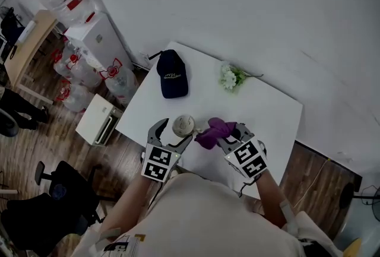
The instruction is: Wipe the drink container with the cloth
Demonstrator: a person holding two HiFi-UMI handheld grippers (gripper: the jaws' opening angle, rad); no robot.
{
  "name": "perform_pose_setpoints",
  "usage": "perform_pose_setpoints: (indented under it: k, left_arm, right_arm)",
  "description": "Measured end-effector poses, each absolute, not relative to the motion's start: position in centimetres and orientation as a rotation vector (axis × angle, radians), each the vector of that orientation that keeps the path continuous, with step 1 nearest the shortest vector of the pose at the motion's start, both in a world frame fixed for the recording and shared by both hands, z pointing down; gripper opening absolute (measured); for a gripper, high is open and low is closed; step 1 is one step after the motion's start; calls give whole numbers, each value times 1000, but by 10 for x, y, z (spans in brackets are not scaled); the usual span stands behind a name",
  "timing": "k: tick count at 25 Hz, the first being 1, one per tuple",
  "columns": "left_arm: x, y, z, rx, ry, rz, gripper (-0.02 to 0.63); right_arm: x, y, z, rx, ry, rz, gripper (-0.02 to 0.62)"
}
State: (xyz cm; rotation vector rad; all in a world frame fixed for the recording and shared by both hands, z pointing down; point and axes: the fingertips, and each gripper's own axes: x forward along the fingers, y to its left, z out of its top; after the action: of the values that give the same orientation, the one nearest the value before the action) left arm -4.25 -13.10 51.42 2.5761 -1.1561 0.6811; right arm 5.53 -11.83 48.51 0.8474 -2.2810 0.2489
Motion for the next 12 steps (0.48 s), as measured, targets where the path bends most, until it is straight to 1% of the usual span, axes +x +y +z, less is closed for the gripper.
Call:
perform_pose_setpoints:
  k: [2, 4, 6, 7, 9, 12]
  left_arm:
    - [-50, -132, 492, 2588, -1192, 633, 375]
    - [-58, -135, 473, 2608, -1220, 636, 293]
    - [-68, -140, 455, 2629, -1246, 675, 240]
    - [-72, -143, 443, 2646, -1270, 677, 223]
    - [-80, -149, 415, 2688, -1326, 635, 208]
    - [-91, -155, 370, 2726, -1423, 505, 182]
  right_arm:
    - [64, -128, 462, 908, -2317, 248, 69]
    - [69, -138, 436, 965, -2364, 223, 69]
    - [70, -144, 404, 1017, -2423, 169, 69]
    - [69, -146, 387, 1041, -2450, 128, 69]
    - [65, -146, 353, 1089, -2501, 46, 69]
    - [61, -145, 303, 1153, -2594, -38, 69]
